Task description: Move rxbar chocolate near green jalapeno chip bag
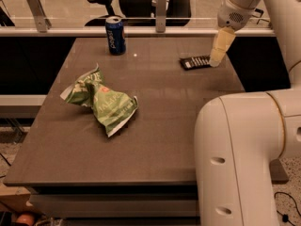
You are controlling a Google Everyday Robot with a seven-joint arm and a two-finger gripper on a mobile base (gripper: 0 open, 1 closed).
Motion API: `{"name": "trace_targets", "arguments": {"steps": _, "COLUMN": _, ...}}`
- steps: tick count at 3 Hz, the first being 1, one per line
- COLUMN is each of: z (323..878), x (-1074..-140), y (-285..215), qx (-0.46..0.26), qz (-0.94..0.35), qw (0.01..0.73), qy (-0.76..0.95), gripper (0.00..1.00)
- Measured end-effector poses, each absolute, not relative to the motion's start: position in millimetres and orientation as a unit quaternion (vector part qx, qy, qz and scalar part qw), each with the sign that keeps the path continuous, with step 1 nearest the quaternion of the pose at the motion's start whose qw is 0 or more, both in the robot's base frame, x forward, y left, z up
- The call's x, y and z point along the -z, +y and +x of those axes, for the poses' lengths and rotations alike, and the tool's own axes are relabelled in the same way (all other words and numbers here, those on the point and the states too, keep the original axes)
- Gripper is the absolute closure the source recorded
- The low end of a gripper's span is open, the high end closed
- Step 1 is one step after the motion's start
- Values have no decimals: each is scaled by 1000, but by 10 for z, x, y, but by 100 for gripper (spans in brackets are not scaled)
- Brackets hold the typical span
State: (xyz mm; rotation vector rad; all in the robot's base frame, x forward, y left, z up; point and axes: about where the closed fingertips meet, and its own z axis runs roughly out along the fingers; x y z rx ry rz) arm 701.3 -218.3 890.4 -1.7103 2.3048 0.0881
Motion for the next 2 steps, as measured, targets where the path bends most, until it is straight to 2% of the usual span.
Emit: {"name": "trace_targets", "arguments": {"steps": 2, "z": 6988, "x": -8663, "y": -1978, "qx": -60, "qz": -608, "qw": 113, "qy": 783, "gripper": 0}}
